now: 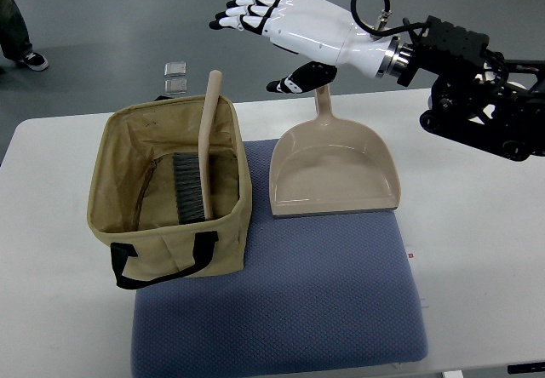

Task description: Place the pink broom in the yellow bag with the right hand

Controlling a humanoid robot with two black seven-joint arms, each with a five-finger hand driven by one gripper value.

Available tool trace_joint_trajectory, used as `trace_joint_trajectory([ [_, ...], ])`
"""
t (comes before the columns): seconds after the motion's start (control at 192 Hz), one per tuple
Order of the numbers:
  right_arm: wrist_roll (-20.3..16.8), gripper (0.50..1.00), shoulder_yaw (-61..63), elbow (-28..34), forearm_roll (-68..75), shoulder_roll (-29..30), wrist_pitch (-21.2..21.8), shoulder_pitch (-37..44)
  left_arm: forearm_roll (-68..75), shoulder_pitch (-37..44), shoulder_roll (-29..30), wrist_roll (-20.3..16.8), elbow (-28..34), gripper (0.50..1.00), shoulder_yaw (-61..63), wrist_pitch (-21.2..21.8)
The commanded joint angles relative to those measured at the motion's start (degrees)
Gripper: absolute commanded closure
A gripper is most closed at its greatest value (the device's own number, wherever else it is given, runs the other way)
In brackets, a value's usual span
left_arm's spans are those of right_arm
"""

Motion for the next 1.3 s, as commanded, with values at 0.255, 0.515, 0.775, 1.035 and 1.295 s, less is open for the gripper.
trace_joint_trajectory([
  [0.255, -0.8, 0.609, 24.1, -2.3, 26.1, -4.1, 18.4, -14.9, 0.0, 0.0, 0.0, 0.0, 0.0, 0.5, 0.0, 0.0],
  [0.515, -0.9, 0.609, 32.6, -9.7, 49.5, -4.1, 26.6, -21.6, 0.0, 0.0, 0.0, 0.0, 0.0, 0.5, 0.0, 0.0],
  [0.775, -0.7, 0.609, 32.6, -14.0, 72.0, -3.1, 26.9, -26.0, 0.0, 0.0, 0.0, 0.0, 0.0, 0.5, 0.0, 0.0],
  [1.035, -0.6, 0.607, 32.6, -18.1, 81.8, 1.0, 33.3, -31.3, 0.0, 0.0, 0.0, 0.0, 0.0, 0.5, 0.0, 0.0],
  [1.295, -0.3, 0.607, 32.6, -24.0, 89.2, 3.3, 38.6, -33.0, 0.0, 0.1, 0.0, 0.0, 0.0, 0.5, 0.0, 0.0],
])
